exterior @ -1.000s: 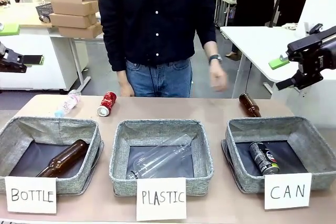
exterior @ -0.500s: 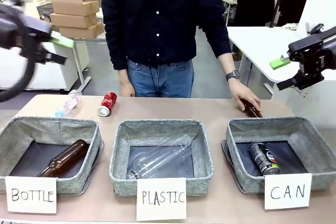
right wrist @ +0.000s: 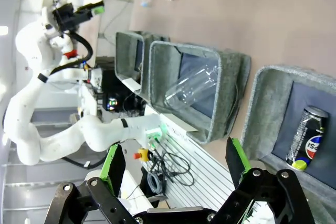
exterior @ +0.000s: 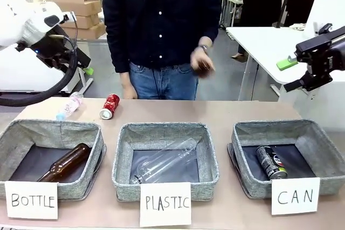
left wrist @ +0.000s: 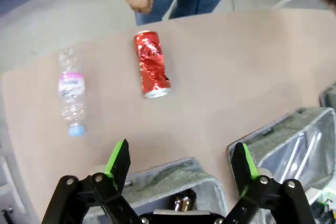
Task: Sort the can waste into the basket.
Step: Pick up the can waste from the table and place it in the right Fabric basket.
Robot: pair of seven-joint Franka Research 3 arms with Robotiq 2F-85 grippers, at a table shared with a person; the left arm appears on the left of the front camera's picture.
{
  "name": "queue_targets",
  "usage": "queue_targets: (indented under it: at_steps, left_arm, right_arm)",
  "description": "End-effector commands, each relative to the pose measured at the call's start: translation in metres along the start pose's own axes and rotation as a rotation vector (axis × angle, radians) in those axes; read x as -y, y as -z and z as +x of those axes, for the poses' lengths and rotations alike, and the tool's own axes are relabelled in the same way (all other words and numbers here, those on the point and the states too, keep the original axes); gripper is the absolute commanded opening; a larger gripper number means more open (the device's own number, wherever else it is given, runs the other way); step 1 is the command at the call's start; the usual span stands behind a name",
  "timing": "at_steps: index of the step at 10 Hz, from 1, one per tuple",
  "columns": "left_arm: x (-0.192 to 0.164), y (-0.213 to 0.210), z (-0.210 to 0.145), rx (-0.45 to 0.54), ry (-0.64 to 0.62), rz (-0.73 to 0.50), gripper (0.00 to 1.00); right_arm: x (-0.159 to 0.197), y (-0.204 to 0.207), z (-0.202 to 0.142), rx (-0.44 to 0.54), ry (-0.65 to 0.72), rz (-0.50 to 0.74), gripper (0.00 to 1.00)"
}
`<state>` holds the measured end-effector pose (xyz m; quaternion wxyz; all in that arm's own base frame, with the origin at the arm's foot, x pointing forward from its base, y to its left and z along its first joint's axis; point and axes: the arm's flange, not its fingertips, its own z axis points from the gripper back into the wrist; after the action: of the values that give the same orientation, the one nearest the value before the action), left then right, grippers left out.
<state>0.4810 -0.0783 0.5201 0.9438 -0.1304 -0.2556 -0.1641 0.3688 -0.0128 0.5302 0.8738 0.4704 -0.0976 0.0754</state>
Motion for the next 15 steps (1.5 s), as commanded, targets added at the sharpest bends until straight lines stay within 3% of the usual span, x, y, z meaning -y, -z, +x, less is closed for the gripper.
queue_targets:
  at_steps: [1,2,3,4,7,10,11,13,14,15]
  left_arm:
    - [0.004,-0.012,-0.005,0.038,0.007,-0.128,1.00]
    - [0.004,-0.012,-0.005,0.038,0.007,-0.128,1.00]
    - [0.003,-0.002,0.000,0.008,-0.002,-0.035,1.00]
    - [0.004,-0.007,-0.004,-0.023,0.076,-0.144,1.00]
    - [-0.007,-0.117,-0.067,0.234,0.197,-0.371,1.00]
    - [-0.014,-0.192,-0.173,0.458,0.257,-0.428,1.00]
    - [-0.015,-0.206,-0.211,0.576,0.302,-0.443,1.00]
    - [-0.032,-0.212,-0.271,0.766,0.277,-0.439,1.00]
    - [-0.040,-0.206,-0.280,0.772,0.250,-0.468,1.00]
    - [-0.042,-0.199,-0.273,0.718,0.180,-0.424,1.00]
  right_arm:
    - [-0.003,-0.003,0.001,-0.010,0.012,-0.012,1.00]
    - [-0.003,-0.003,0.001,-0.010,0.012,-0.012,1.00]
    - [-0.003,-0.003,0.001,-0.010,0.012,-0.012,1.00]
    - [-0.003,-0.003,0.001,-0.010,0.012,-0.012,1.00]
    - [-0.003,-0.003,0.001,-0.010,0.012,-0.012,1.00]
    - [-0.003,-0.003,0.001,-0.010,0.012,-0.012,1.00]
    - [-0.003,-0.003,0.001,-0.010,0.012,-0.012,1.00]
    - [-0.003,-0.003,0.001,-0.010,0.012,-0.012,1.00]
    - [-0.003,-0.003,0.001,-0.010,0.012,-0.012,1.00]
    - [-0.003,-0.003,0.001,-0.010,0.012,-0.012,1.00]
